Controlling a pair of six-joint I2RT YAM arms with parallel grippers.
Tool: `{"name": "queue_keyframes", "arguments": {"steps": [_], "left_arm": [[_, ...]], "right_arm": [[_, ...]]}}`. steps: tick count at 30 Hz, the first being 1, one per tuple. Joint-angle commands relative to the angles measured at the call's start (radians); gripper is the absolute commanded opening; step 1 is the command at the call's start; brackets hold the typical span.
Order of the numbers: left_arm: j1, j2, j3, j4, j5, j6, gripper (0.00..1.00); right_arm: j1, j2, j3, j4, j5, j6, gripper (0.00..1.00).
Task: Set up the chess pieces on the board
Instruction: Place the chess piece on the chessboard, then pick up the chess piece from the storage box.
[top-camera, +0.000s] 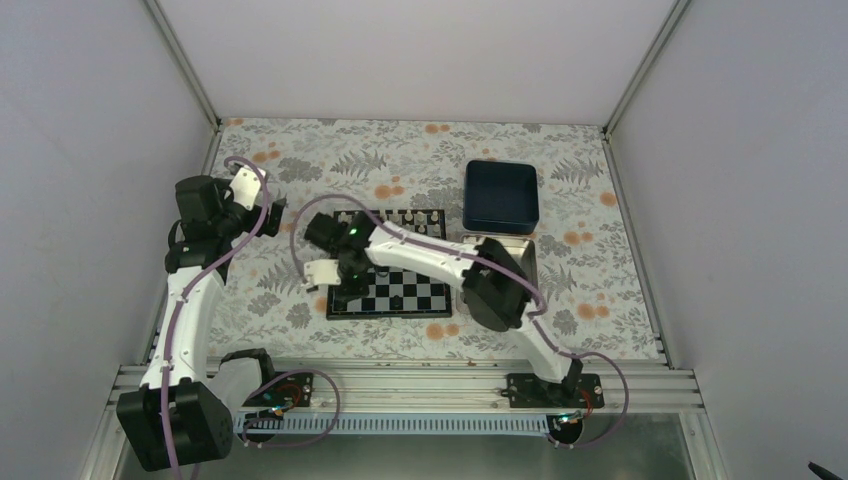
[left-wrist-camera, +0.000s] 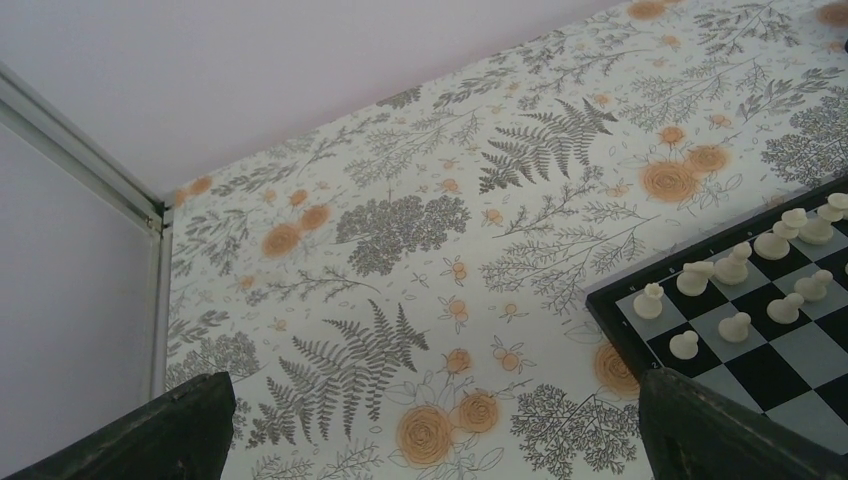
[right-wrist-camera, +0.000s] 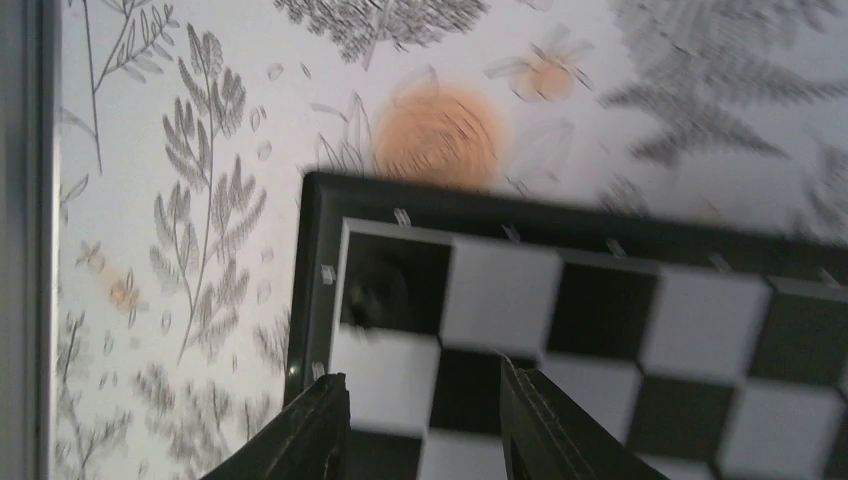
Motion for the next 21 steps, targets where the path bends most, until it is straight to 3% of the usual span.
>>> {"name": "queue_keyframes", "arguments": {"steps": [1, 8, 12, 21], "left_arm": [[0.007, -0.016, -0.009, 0.015, 0.007, 0.005, 1.00], [0.011, -0.004, -0.009, 0.020, 0.035, -0.002, 1.00], [0.011, 0.007, -0.001, 0.027, 0.057, -0.010, 1.00], [0.011, 0.023, -0.007, 0.031, 0.068, -0.010, 1.00]], "right_arm": [[-0.120, -0.218, -0.096, -0.001, 0.039, 0.008, 0.41], [-0.431, -0.508, -0.412, 0.041, 0.038, 0.011, 0.39], [-0.580, -0.595, -0.569, 0.097, 0.011, 0.007, 0.38], [-0.711, -0.667, -0.810, 0.244, -0.028, 0.040, 0.26]]}}
